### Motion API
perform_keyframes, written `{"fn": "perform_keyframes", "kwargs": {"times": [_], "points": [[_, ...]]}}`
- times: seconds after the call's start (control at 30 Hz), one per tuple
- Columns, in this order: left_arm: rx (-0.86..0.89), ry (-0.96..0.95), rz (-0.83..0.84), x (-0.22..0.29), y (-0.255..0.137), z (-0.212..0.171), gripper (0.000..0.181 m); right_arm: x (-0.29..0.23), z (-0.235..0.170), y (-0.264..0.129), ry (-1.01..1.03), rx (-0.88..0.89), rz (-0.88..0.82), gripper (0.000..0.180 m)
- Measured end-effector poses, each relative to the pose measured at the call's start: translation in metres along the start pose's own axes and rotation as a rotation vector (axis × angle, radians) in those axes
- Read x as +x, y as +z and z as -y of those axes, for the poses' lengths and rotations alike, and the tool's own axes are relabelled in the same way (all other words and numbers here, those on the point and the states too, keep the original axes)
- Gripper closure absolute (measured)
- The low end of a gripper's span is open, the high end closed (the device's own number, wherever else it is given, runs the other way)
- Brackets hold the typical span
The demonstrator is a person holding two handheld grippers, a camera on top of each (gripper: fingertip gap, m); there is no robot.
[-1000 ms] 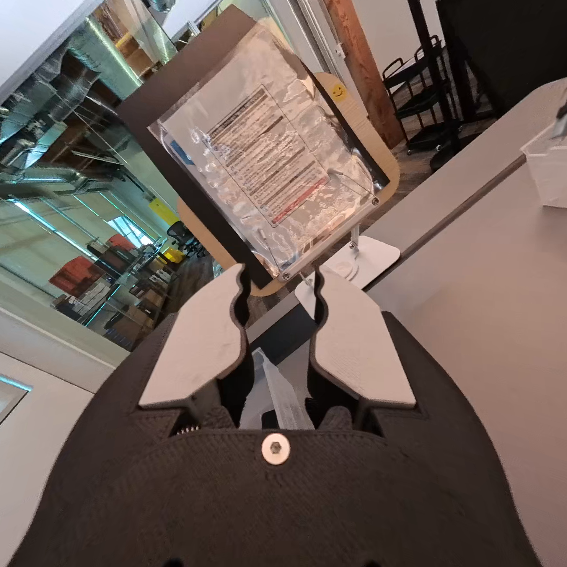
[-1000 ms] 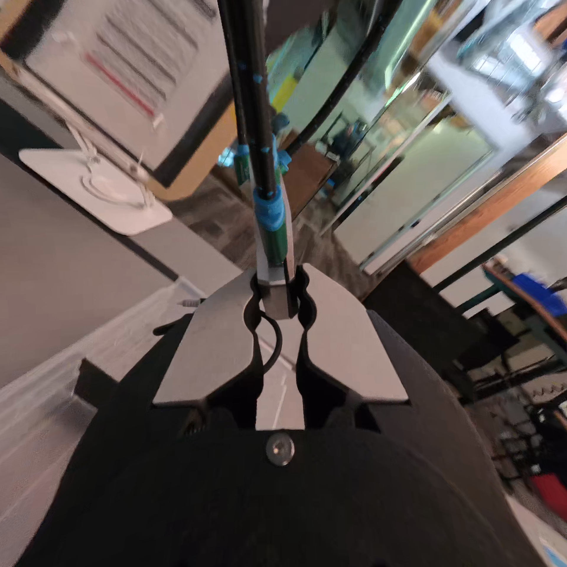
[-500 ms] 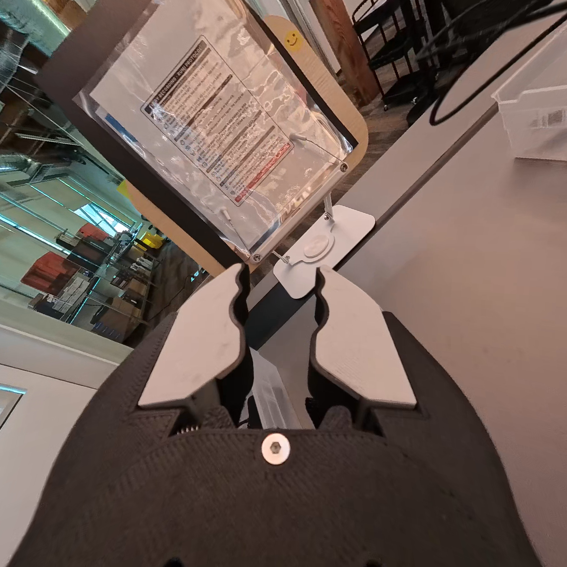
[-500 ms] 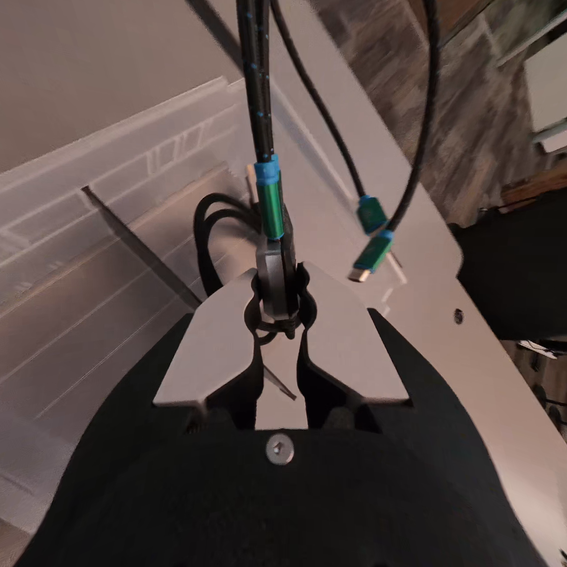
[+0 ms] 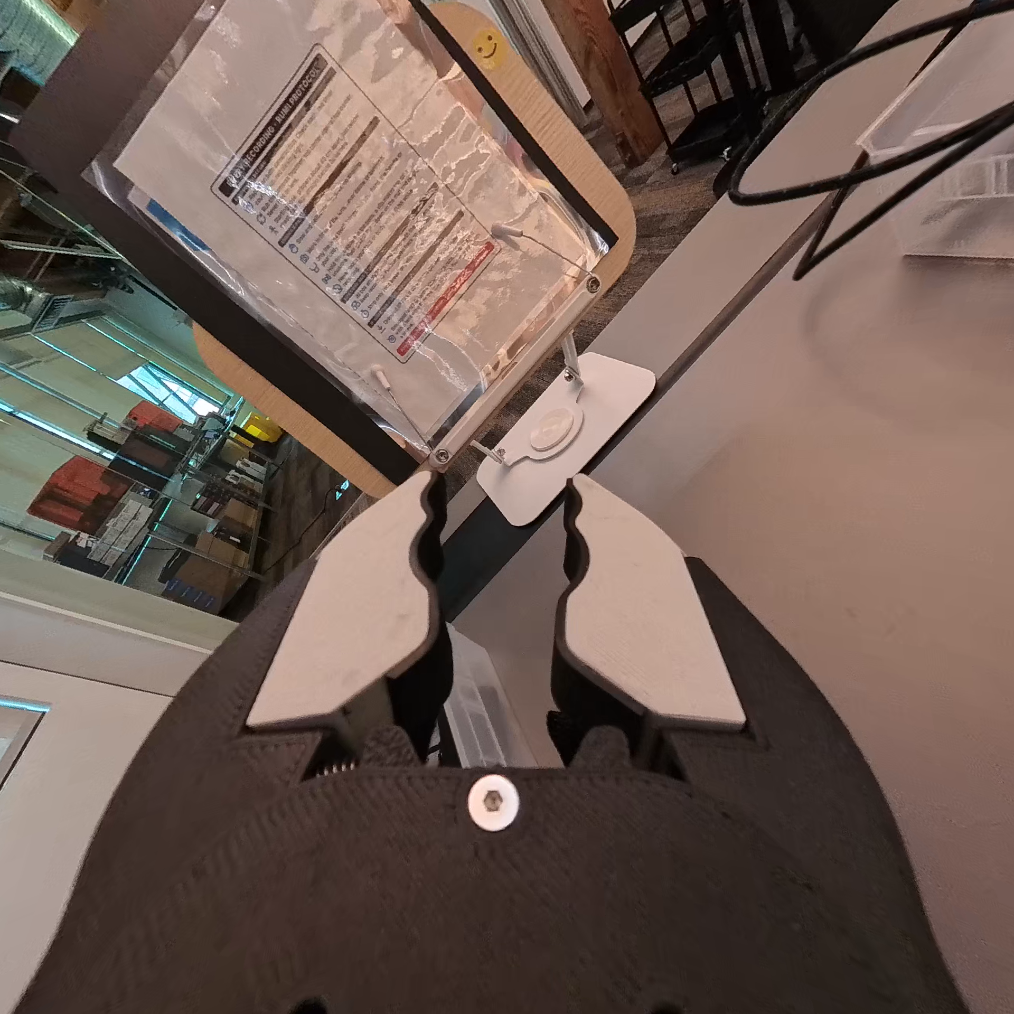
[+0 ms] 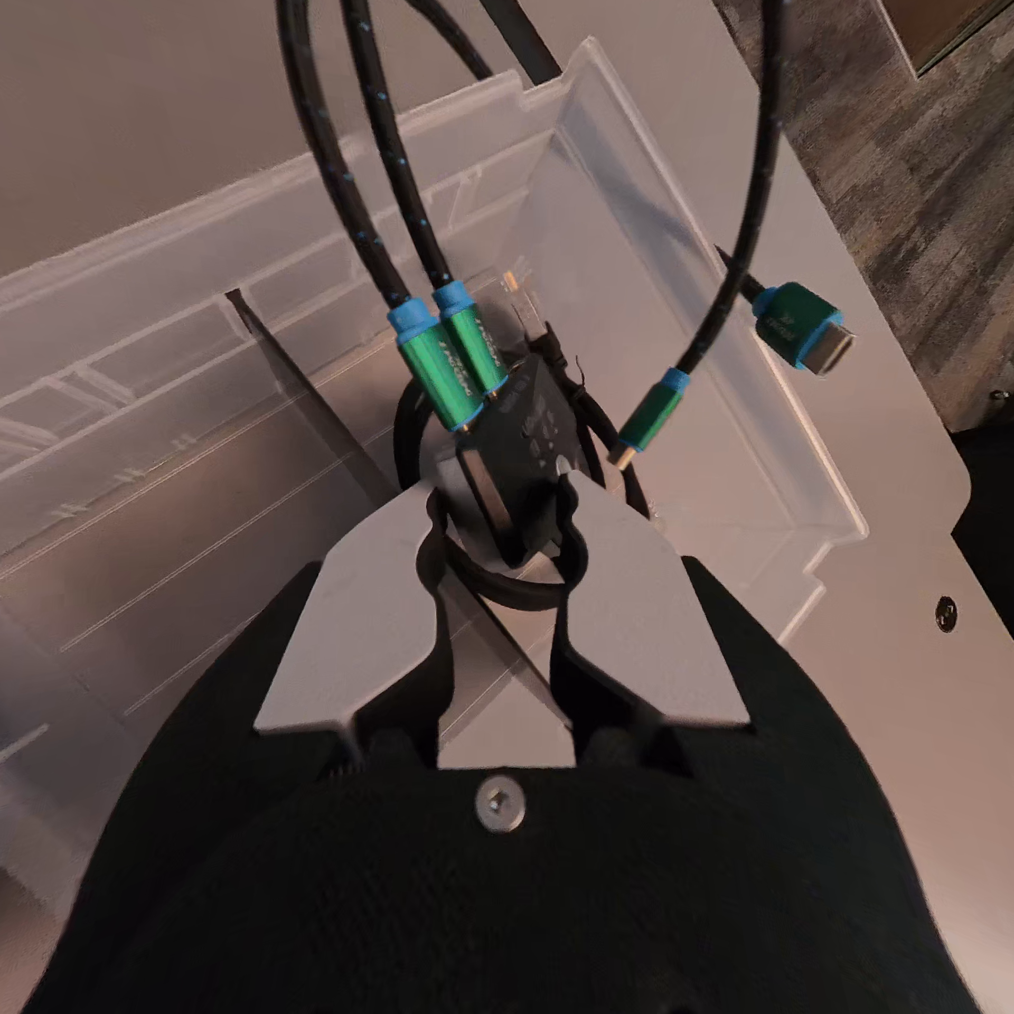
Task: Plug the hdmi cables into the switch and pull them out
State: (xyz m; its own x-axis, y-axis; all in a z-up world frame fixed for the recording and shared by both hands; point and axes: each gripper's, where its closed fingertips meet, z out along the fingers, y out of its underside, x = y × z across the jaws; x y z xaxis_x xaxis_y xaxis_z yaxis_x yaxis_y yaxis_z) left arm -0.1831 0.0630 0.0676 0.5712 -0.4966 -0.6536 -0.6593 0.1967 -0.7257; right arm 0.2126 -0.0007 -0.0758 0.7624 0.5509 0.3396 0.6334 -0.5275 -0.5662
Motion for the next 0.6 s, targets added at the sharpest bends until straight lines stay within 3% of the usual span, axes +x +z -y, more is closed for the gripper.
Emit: {"fn": "perform_keyframes", "kwargs": {"times": [0.33,0.43,0.6], "points": [[-0.021,-0.022,0.022,-0.016,-0.004,-0.007,0.140,-0.021,0.022,-0.051,-0.025,0.022,0.019,0.135],[-0.037,-0.021,0.038,-0.022,-0.004,-0.011,0.141,-0.009,0.039,-0.058,-0.069,0.057,-0.092,0.136],[-0.046,-0.021,0.037,-0.023,-0.004,-0.013,0.141,0.060,0.078,-0.052,-0.034,0.218,-0.467,0.137]]}}
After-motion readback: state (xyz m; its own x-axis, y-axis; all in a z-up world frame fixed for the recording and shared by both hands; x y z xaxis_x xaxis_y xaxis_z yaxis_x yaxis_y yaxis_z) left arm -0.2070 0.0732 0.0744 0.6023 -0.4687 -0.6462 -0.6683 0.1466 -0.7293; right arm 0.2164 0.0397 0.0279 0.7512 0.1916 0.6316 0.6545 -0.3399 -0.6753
